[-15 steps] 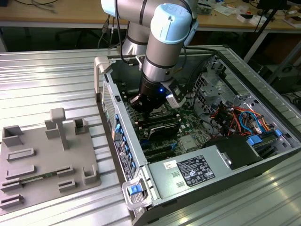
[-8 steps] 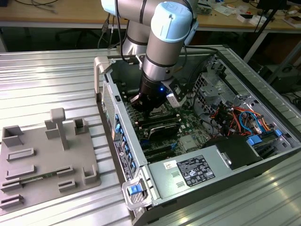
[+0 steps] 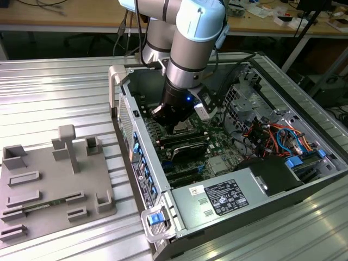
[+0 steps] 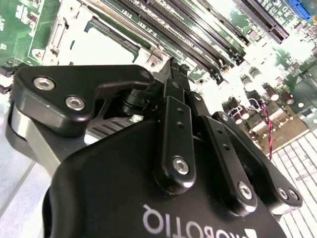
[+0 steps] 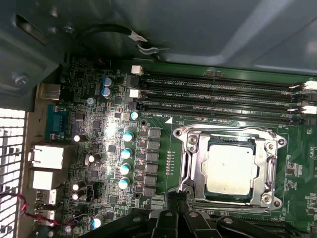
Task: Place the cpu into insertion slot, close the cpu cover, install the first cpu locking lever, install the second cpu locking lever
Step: 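Install the second cpu locking lever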
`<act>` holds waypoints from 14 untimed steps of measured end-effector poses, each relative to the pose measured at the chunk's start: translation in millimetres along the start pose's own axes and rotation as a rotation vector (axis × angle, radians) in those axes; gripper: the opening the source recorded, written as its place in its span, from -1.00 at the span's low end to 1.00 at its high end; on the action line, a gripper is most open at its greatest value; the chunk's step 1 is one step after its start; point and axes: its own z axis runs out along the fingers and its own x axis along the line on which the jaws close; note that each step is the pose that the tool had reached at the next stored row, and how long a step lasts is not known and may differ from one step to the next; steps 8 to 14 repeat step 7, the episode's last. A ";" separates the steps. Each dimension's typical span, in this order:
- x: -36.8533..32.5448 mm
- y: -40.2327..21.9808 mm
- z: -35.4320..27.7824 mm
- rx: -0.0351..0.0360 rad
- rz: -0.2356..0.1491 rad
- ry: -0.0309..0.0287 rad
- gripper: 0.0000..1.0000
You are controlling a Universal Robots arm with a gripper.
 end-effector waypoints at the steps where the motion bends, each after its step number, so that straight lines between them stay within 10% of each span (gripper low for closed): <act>1: 0.0 0.0 -0.7 -0.0001 0.000 0.0000 -0.79; 14: 0.0 0.0 -1.6 0.0000 0.000 0.0000 -0.79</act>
